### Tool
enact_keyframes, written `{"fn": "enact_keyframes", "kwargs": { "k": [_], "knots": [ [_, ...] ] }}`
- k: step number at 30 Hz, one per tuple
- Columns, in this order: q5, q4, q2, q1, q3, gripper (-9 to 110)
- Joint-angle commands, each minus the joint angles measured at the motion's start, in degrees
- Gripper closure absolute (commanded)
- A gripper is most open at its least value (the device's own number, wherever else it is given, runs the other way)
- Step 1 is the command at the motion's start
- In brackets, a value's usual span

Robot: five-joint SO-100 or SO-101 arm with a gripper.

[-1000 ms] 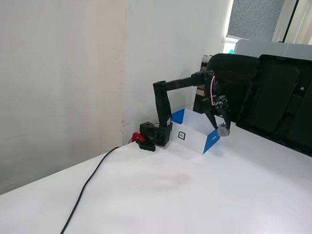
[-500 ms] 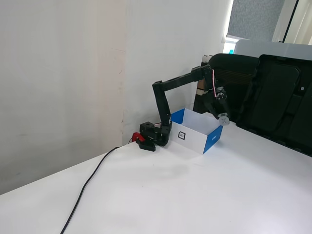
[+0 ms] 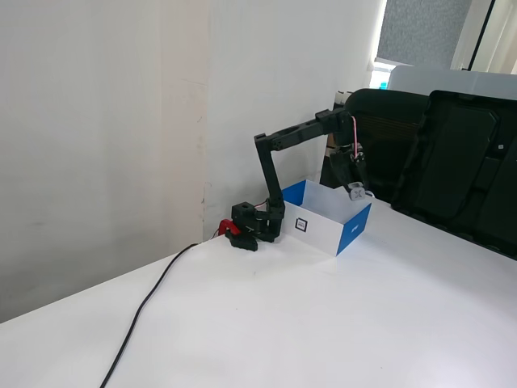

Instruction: Grasp the gray block and put it in the box.

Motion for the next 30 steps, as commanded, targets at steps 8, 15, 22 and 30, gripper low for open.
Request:
{"fn": "enact_keyframes", "kwargs": {
  "k": [8, 15, 22, 30],
  "knots": [
    [-4.4, 0.6, 5.3, 11.3, 7.5, 101],
    [-8.4, 2.3, 5.4, 17.2, 13.5, 101],
    [-11.4, 1.6, 4.6, 19.2, 19.2, 101],
    [-12.2, 0.5, 4.8, 18.5, 22.1, 61]
  ]
}}
